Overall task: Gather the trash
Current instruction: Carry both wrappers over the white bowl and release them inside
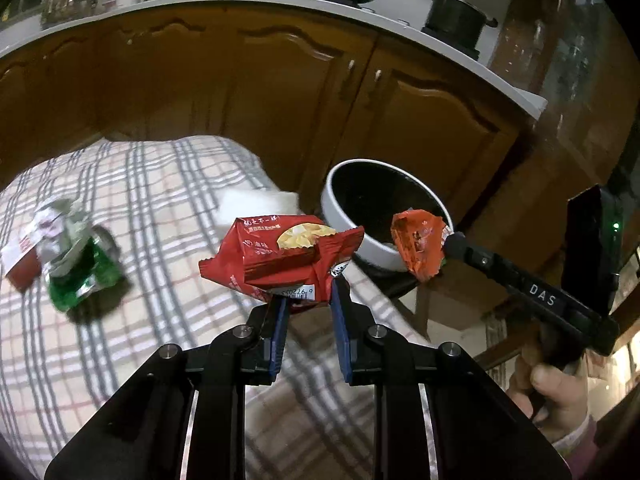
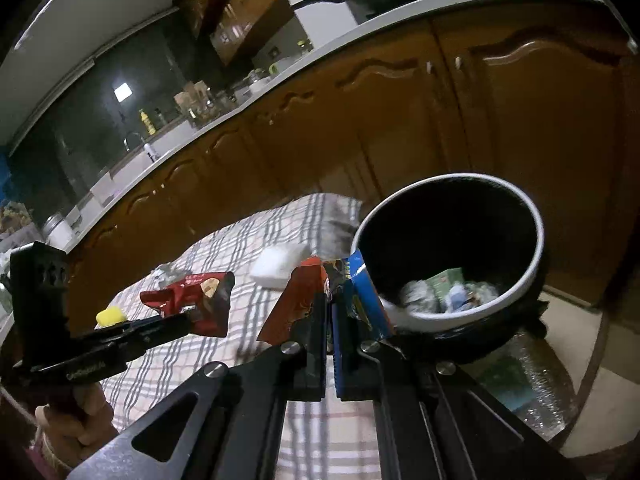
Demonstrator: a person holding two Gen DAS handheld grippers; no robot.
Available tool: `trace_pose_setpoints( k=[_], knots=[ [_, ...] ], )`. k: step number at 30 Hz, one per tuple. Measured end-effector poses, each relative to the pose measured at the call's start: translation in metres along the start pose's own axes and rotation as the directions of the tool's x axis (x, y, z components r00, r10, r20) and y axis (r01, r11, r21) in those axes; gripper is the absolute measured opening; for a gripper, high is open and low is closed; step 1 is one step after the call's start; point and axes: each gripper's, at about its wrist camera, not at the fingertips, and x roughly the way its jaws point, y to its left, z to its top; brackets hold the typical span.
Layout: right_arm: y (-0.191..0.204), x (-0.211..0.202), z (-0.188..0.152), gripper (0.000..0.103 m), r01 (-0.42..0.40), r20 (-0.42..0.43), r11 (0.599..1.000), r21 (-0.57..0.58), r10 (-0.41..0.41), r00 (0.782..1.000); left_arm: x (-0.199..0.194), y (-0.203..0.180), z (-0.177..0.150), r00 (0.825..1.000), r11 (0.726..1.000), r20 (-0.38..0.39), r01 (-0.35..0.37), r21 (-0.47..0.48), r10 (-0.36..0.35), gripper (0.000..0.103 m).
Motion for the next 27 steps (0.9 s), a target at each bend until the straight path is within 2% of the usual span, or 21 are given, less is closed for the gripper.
trace_pose_setpoints(
  k=[14,27],
  knots=[
    [-0.04,-0.004,0.017,0.002,0.068,0.031,0.997,0.034,-0.069,0.997,0.036,-0.044,0.026,0.999,0.996,-0.019,0.044,0.078,-0.042,0.019],
    [-0.078,0.007,0.04,0.002,0.143,0.033,0.988,0.051,-0.145,0.989,0.091,-0.076,0.051,0.995,0.989,-0.079,0.07,0.128,-0.06,0.019]
  ],
)
